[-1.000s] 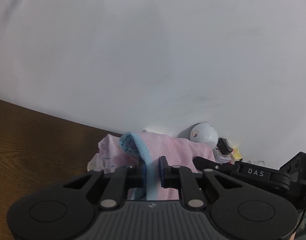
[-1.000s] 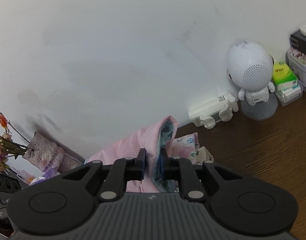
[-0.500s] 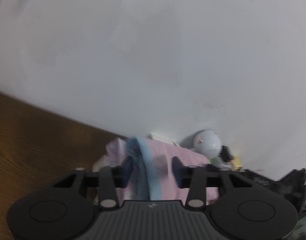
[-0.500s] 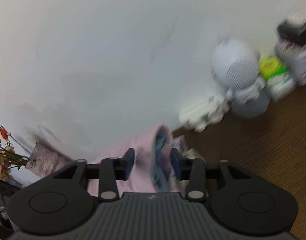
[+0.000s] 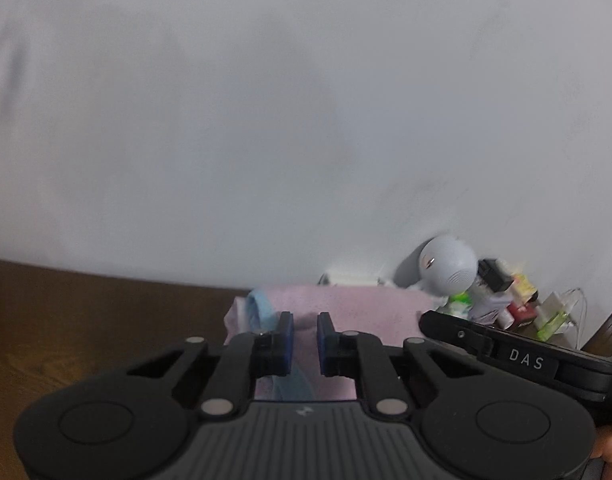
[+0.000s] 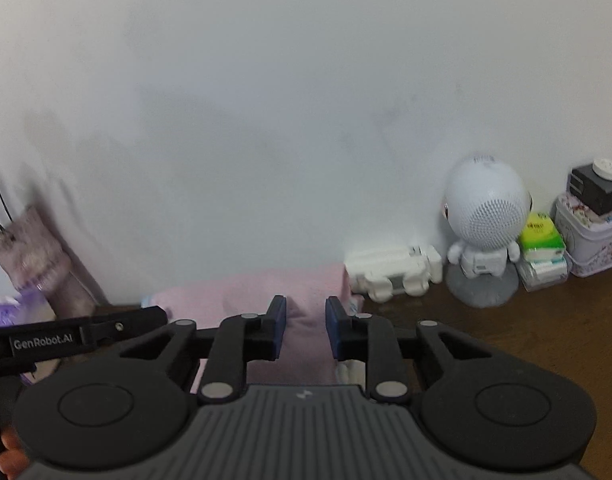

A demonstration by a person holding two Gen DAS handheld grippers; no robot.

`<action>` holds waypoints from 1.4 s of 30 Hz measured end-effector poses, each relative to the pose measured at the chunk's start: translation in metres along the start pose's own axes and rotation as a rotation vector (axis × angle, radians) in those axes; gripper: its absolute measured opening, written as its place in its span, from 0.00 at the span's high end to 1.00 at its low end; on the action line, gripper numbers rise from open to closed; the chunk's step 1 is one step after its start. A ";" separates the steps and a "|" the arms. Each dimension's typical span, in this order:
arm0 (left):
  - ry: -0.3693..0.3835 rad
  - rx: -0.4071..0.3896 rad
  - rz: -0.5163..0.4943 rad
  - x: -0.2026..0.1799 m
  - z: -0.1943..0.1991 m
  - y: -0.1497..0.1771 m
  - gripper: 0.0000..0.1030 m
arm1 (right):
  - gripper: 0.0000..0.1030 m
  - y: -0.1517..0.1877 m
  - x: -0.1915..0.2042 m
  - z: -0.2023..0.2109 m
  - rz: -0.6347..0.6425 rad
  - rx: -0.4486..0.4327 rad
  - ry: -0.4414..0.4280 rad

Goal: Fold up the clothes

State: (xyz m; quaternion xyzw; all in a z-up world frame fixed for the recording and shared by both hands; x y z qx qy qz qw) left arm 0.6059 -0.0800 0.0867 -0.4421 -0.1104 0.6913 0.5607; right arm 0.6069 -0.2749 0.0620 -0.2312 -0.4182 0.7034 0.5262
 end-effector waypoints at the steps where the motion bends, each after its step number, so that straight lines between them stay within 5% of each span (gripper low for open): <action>1: 0.000 0.003 0.000 0.002 -0.002 0.001 0.90 | 0.78 0.003 -0.001 0.002 0.001 0.000 0.001; 8: 0.004 -0.014 -0.019 -0.002 0.002 0.001 0.88 | 0.77 -0.002 0.003 0.011 0.037 -0.020 0.026; 9: 0.010 -0.028 -0.013 -0.003 0.005 0.000 0.77 | 0.71 -0.003 0.006 0.014 0.048 -0.033 0.032; 10: 0.015 -0.045 -0.008 -0.005 0.006 0.000 0.54 | 0.63 -0.004 0.009 0.018 0.060 -0.047 0.038; 12: 0.020 -0.103 -0.007 -0.004 0.018 0.000 0.25 | 0.46 -0.006 0.014 0.026 0.087 -0.068 0.050; 16: 0.038 -0.167 -0.022 0.000 0.042 0.005 0.00 | 0.12 -0.006 0.025 0.043 0.140 -0.108 0.089; 18: 0.050 -0.177 -0.026 0.004 0.052 0.011 0.00 | 0.00 -0.003 0.031 0.051 0.164 -0.115 0.102; 42: -0.056 -0.281 -0.083 0.045 0.168 0.114 0.00 | 0.00 0.087 0.099 0.138 0.176 -0.047 0.102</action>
Point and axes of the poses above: each gripper's, at about its wrist camera, not at the fingertips, and z roughly against the way its jaws point, x to its left, y to its underside, the point moved 6 cm from there along -z, roughly the way its jaws point, and after that the axes turned 14 degrees about z, right-handed, at the moved point
